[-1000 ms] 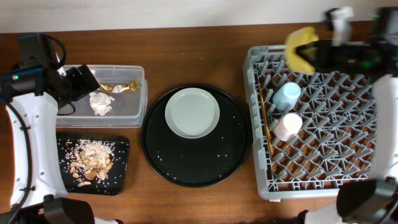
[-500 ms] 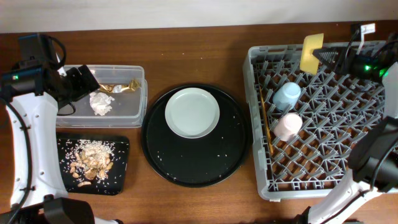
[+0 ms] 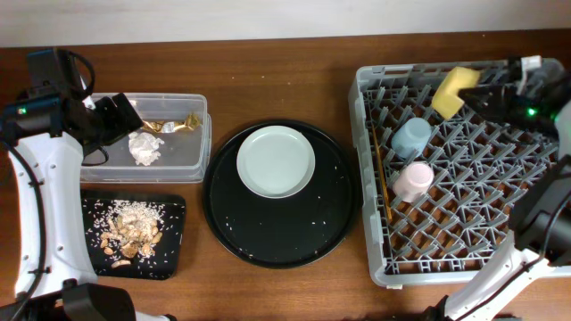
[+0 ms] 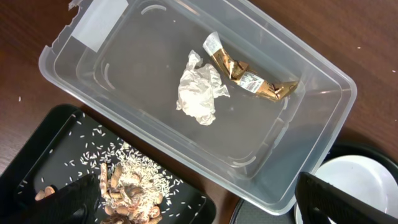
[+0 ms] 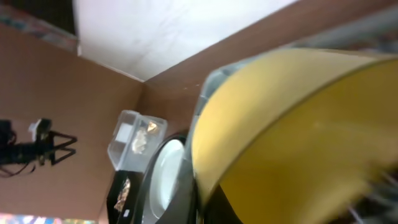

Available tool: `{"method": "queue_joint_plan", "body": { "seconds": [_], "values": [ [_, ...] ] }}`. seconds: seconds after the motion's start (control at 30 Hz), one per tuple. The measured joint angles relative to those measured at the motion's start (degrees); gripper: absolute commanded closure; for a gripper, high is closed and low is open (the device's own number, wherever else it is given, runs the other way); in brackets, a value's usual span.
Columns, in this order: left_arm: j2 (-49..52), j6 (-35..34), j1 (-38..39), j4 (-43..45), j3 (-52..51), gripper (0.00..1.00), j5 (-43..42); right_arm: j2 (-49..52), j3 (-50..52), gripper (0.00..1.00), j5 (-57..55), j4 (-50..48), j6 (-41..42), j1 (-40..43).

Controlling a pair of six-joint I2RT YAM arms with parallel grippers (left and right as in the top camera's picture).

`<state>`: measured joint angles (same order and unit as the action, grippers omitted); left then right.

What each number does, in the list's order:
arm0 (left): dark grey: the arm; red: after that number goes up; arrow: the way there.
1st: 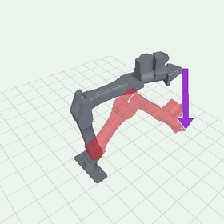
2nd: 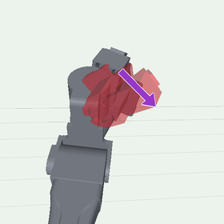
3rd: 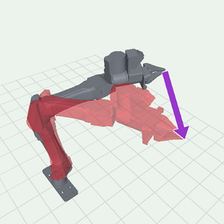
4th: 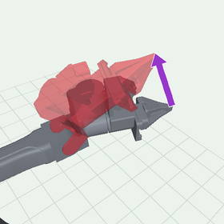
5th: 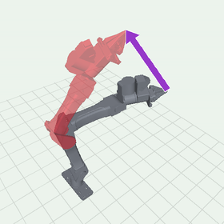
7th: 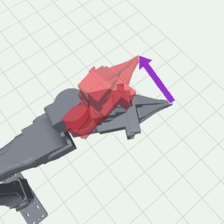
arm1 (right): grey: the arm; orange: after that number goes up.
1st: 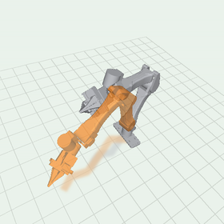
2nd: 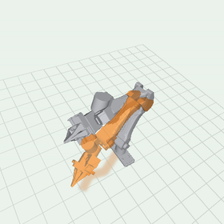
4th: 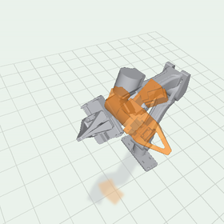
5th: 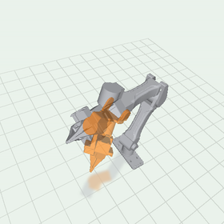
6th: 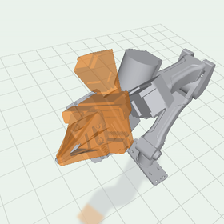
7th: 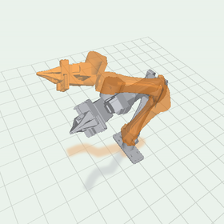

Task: Sort waste into correct bins and load items into the dishwasher rack
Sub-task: 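Set the yellow bowl into the rack's upper right with the right gripper, then reach the right gripper to the white plate rim and grasp it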

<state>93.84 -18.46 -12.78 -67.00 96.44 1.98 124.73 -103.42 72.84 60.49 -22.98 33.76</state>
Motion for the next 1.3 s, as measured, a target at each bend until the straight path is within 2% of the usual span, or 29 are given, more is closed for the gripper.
{"method": "queue_joint_plan", "body": {
  "seconds": [0.2,0.4,0.57,0.67,0.8,0.9,1.0,1.13,1.23,1.27,1.3],
  "values": [
    [0.0,0.0,0.0,-0.1,0.0,0.01,0.0,0.0,0.0,0.89,-7.1,9.4,0.1,5.0],
    [0.0,0.0,0.0,0.0,0.0,0.01,0.0,0.0,0.0,0.87,-8.7,19.2,0.1,9.4],
    [0.0,0.0,0.0,-0.1,0.0,0.01,-0.5,-2.3,0.0,0.87,-9.7,23.2,0.1,9.0],
    [0.0,0.0,0.0,0.0,0.0,0.01,-3.2,-9.0,0.1,0.87,-13.4,23.9,0.7,5.9],
    [0.0,0.0,0.0,0.8,0.0,0.01,-6.5,-20.5,0.1,0.87,-22.9,16.6,9.9,-4.9],
    [0.0,0.0,0.0,0.8,0.0,0.01,-7.8,-29.2,0.0,0.86,-34.1,10.6,20.5,-18.0],
    [0.0,0.0,0.0,0.8,0.0,0.01,-8.2,-33.6,0.0,0.83,-42.7,6.8,27.4,-29.5],
    [0.0,0.0,0.0,0.8,0.0,0.01,-8.7,-33.3,0.0,0.81,-50.2,5.8,31.0,-45.4],
    [0.0,0.0,0.0,0.8,0.0,0.01,-8.7,-30.9,0.0,0.74,-54.9,5.7,31.9,-54.9],
    [0.0,0.0,0.0,0.8,0.0,0.01,-8.7,-30.1,0.0,0.67,-56.2,5.6,32.0,-57.1],
    [0.0,0.0,0.0,0.8,0.0,0.01,-8.7,-29.2,0.0,0.53,-57.6,5.6,32.1,-59.2]
  ]
}}
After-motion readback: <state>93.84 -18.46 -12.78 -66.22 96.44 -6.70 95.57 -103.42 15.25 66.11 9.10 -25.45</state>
